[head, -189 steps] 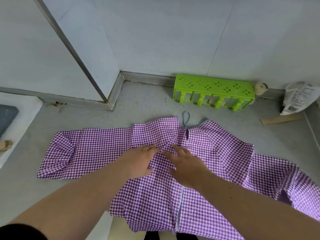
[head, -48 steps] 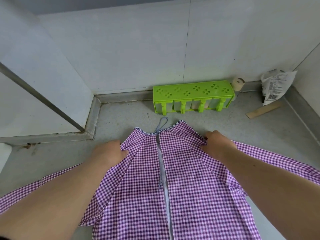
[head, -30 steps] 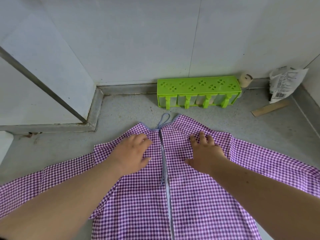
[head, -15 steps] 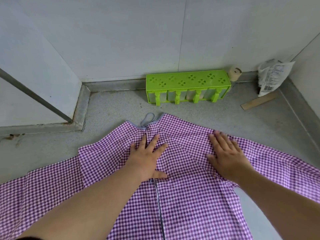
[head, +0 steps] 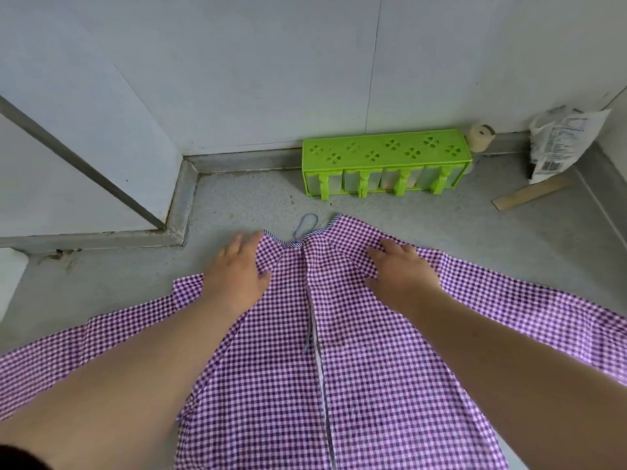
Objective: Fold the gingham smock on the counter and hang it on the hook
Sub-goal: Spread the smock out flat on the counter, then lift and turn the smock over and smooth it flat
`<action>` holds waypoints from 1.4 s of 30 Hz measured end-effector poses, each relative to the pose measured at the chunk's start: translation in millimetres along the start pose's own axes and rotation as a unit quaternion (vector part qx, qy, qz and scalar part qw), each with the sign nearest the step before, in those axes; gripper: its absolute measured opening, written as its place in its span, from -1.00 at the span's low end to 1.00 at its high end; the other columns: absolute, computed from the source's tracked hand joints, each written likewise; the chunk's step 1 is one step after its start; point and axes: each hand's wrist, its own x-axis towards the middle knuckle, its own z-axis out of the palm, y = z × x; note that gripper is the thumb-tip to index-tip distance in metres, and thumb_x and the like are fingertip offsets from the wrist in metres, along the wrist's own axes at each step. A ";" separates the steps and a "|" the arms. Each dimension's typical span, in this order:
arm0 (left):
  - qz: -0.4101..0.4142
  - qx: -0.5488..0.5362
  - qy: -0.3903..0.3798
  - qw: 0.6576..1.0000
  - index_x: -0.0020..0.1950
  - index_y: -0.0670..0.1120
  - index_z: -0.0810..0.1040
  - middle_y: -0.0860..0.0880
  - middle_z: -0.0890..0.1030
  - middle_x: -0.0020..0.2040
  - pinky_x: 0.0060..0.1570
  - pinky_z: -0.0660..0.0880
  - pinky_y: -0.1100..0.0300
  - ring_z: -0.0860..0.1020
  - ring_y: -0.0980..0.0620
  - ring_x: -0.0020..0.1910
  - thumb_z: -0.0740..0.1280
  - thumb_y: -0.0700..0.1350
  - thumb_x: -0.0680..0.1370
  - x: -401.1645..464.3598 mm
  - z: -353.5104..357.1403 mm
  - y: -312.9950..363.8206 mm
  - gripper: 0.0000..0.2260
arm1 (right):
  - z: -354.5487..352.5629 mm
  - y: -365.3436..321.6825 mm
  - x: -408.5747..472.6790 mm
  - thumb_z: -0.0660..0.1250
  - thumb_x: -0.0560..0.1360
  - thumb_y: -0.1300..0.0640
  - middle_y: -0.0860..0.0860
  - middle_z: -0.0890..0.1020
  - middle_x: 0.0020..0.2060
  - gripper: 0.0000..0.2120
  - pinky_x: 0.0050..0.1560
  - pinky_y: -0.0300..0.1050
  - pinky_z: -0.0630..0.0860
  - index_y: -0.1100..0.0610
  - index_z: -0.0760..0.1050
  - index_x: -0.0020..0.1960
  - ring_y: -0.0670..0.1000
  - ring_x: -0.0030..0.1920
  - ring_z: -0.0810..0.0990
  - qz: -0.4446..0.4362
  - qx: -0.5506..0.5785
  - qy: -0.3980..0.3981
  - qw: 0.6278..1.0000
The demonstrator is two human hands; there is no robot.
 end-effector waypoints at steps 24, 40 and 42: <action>-0.005 -0.374 -0.351 0.858 0.48 -0.17 0.53 -0.19 0.65 0.36 0.52 0.36 -0.20 0.59 -0.21 0.39 0.24 0.02 0.69 -53.0 -201.7 6.7 -0.58 | -140.3 -17.1 -61.3 0.32 0.59 0.18 0.07 0.67 -0.35 -0.86 -0.52 -0.22 0.50 0.22 0.60 -0.08 -0.02 -0.45 0.63 0.194 0.487 0.080 0.848; 0.185 -0.405 -0.133 0.886 0.37 -0.18 0.57 -0.15 0.67 0.26 0.38 0.51 -0.02 0.64 -0.03 0.14 0.18 0.03 0.74 -169.3 -336.6 125.4 -0.64 | -274.8 -113.1 -178.7 0.62 0.41 0.02 -0.05 0.77 -0.15 -0.69 -0.08 -0.20 0.59 0.09 0.65 0.08 -0.14 -0.12 0.73 -0.196 0.450 0.186 0.851; 0.238 -0.252 -0.070 0.935 0.37 -0.13 0.57 -0.10 0.68 0.22 0.30 0.56 0.02 0.65 -0.06 0.17 0.18 0.01 0.76 -184.7 -350.4 128.2 -0.68 | -274.8 -108.3 -183.4 0.53 0.50 0.22 0.08 0.77 -0.07 -0.81 0.04 -0.05 0.62 0.17 0.66 0.10 -0.01 -0.02 0.73 -0.214 0.526 0.153 0.809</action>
